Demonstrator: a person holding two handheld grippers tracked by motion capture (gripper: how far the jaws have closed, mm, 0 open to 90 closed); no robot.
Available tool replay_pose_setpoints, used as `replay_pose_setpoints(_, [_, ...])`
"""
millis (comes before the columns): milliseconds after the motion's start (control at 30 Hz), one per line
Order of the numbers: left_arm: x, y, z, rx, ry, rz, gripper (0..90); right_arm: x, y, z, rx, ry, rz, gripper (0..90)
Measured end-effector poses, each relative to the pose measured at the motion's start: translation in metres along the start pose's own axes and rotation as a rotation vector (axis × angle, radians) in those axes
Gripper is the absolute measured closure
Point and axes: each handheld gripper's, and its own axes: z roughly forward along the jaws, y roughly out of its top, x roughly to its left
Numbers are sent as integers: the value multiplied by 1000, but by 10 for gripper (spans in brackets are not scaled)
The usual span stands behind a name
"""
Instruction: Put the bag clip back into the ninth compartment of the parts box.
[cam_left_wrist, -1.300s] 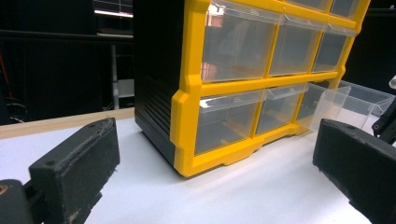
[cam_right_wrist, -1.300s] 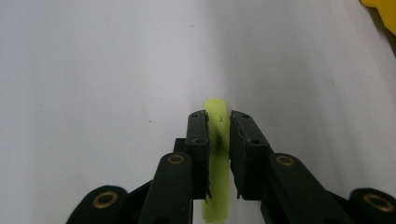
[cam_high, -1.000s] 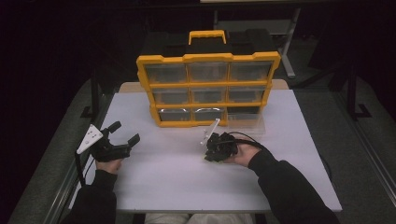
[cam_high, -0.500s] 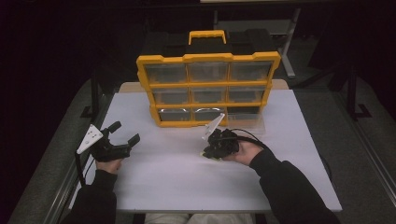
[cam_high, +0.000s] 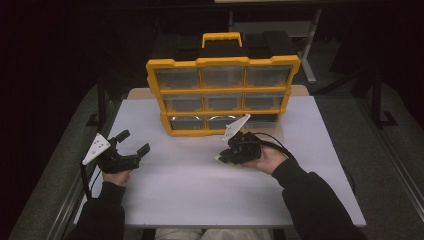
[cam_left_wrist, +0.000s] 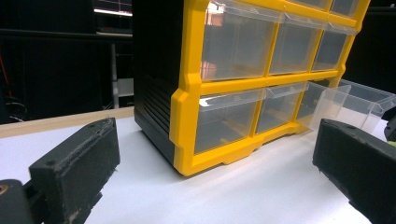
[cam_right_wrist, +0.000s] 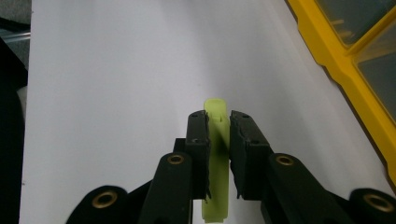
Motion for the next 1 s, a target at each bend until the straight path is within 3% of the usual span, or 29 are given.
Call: replay_pose_setpoints(1000, [0,0,0,1,2,-1,3,-12,-1,-38,-180,-22,90,769])
